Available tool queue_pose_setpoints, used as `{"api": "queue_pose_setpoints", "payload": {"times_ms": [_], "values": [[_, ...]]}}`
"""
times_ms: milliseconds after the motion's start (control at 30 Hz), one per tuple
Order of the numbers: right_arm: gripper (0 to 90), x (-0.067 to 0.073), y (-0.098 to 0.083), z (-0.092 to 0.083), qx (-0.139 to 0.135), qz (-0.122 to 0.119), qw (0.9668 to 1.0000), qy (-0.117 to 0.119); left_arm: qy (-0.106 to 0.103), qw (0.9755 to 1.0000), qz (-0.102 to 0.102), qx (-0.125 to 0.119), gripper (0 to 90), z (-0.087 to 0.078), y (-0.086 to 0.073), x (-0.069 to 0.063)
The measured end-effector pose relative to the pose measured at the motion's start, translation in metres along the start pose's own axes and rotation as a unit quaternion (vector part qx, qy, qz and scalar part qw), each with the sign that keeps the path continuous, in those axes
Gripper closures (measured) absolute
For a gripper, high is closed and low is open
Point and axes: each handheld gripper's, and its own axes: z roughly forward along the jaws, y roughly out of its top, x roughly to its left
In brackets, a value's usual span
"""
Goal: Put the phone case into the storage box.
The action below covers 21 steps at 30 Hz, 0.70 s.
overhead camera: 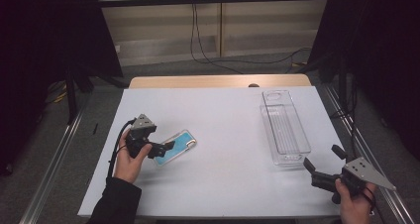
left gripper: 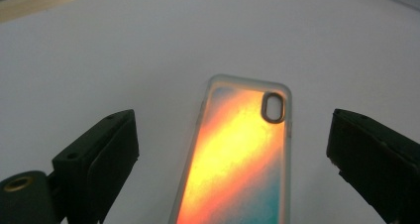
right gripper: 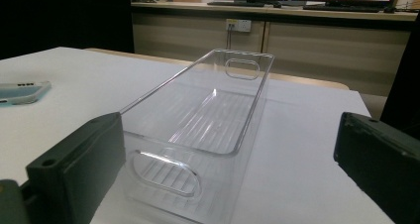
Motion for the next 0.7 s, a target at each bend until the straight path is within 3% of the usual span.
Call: {"api": "queue_pose_setpoints", "payload": {"times_ms": [133, 200, 300, 467, 533, 700], "values": [[0.0, 0.000, 0.000, 0.000, 0.000, 0.000, 1.0000, 0.000, -0.017, 0.9996, -0.007, 0.022, 6.0, 0.006, 0.001, 0.004], [0.0, 0.000, 0.000, 0.001, 0.000, 0.000, 1.0000, 0.001, -0.023, 0.9990, 0.008, 0.039, 6.0, 0.010, 0.003, 0.004], [0.0, 0.001, 0.000, 0.001, 0.000, 0.000, 1.0000, 0.000, -0.040, 0.9981, 0.001, 0.046, 5.6, 0.015, 0.005, 0.005], [0.0, 0.000, 0.000, 0.001, -0.001, 0.000, 1.0000, 0.000, -0.048, 0.9961, 0.025, 0.070, 6.4, 0.022, 0.008, 0.004], [0.0, 0.000, 0.000, 0.001, 0.000, 0.001, 1.0000, 0.001, -0.054, 0.9955, 0.016, 0.075, 6.6, 0.025, 0.007, 0.004], [0.0, 0.000, 0.000, 0.001, 0.000, 0.001, 1.0000, 0.002, -0.057, 0.9916, 0.031, 0.111, 6.5, 0.030, 0.004, 0.005]]}}
